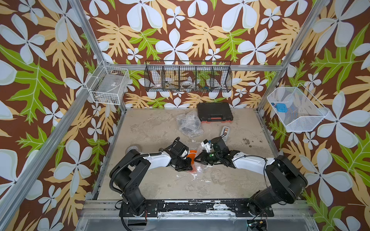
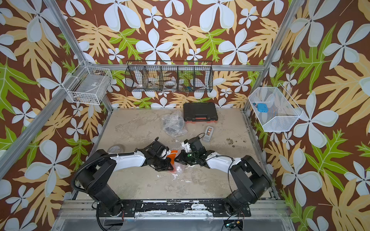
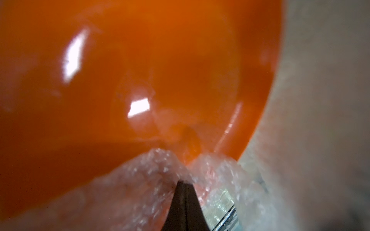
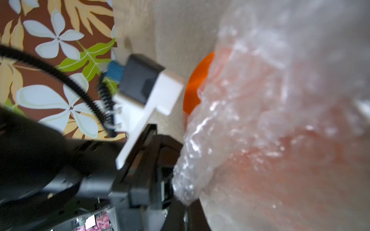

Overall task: Wrap dinner plates in bubble wrap
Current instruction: Wrap the plate in the bubble wrap.

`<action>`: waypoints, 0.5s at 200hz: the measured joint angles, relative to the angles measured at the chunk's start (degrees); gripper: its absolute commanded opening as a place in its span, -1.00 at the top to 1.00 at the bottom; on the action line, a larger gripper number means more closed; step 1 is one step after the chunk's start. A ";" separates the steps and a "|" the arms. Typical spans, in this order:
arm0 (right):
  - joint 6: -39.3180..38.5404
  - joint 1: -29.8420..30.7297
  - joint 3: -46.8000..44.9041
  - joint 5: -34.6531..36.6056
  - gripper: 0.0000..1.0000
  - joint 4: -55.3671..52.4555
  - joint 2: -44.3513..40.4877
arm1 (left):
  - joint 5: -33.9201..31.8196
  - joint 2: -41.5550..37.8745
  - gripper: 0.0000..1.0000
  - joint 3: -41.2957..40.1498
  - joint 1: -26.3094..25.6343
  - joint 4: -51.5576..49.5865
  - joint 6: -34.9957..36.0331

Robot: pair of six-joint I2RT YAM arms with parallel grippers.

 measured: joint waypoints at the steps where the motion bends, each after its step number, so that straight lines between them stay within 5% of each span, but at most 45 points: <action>1: 0.24 0.02 0.02 0.24 1.00 0.22 0.33 | -0.04 -0.28 0.90 0.09 0.00 -0.20 0.00; 51: 6.60 0.46 -1.86 5.16 1.00 4.48 5.92 | 0.50 -6.01 0.67 5.18 0.02 -2.78 -0.09; 100: 13.99 0.81 -3.91 7.15 1.00 7.13 5.40 | 3.34 -0.83 0.50 3.26 -0.87 -1.38 -0.20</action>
